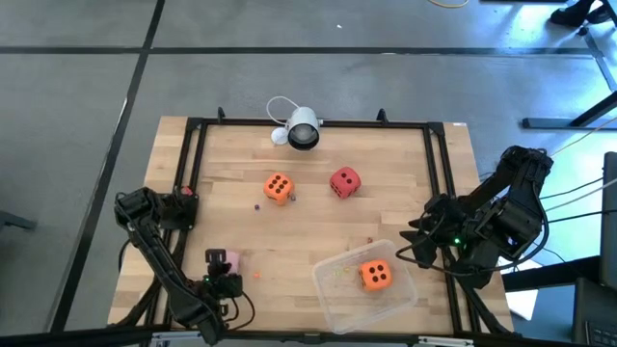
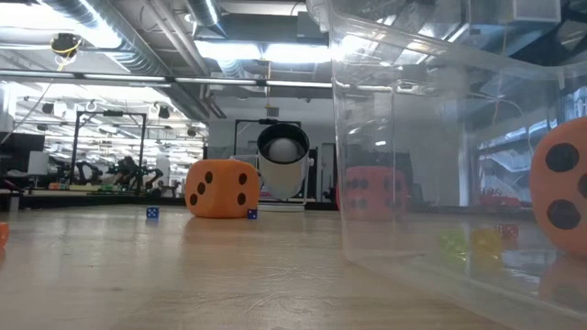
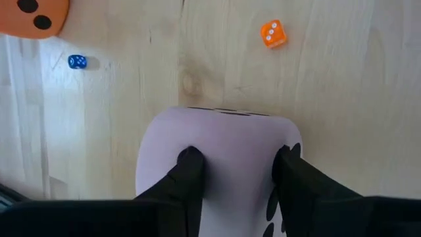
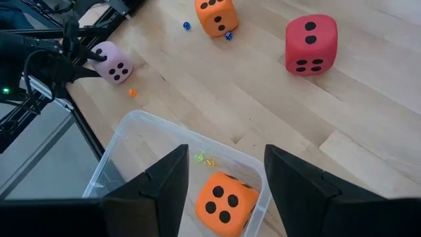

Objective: Pick & Place Dice
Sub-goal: Put the large pink die into the transparent bin

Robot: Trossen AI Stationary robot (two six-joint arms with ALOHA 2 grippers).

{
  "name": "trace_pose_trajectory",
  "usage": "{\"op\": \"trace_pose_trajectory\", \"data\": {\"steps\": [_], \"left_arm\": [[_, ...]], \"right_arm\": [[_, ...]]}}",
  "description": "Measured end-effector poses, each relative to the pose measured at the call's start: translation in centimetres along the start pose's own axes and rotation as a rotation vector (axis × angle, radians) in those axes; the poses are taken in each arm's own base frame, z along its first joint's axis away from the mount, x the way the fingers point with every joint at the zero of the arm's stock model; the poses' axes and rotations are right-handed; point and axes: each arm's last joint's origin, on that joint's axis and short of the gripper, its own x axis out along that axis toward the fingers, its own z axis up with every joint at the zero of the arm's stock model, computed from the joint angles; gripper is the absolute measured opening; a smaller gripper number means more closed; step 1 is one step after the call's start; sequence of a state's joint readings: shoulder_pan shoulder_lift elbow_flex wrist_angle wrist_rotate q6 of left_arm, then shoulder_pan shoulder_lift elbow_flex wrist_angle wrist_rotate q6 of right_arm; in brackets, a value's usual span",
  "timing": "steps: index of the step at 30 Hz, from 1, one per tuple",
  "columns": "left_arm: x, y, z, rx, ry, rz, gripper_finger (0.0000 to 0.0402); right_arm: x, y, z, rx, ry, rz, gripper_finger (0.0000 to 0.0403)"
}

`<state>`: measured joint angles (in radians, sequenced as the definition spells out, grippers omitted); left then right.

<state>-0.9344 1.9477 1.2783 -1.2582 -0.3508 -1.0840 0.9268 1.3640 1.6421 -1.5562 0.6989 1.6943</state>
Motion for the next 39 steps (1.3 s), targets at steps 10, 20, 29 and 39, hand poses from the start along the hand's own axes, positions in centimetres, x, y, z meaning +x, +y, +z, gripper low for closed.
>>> {"op": "trace_pose_trajectory", "data": {"steps": [10, 20, 29, 39], "left_arm": [[-3.9, 1.8, 1.0, -0.171, -0.036, -0.016, 0.0114], [-6.9, 6.3, 0.8, -0.439, -0.137, -0.040, 0.0088], [-9.1, 10.1, 1.2, -0.675, -0.356, -0.110, 0.0085], [-11.4, 13.1, 3.4, -0.843, -0.667, -0.260, 0.0084]], "right_arm": [[0.0, 0.0, 0.0, -0.005, 0.000, 0.000, 0.0197], [0.0, 0.0, 0.1, -0.029, -0.027, 0.001, 0.0197], [0.0, 0.1, 0.2, -0.017, -0.073, 0.013, 0.0197], [0.2, -0.2, -0.4, 0.052, 0.081, -0.034, 0.0197]]}}
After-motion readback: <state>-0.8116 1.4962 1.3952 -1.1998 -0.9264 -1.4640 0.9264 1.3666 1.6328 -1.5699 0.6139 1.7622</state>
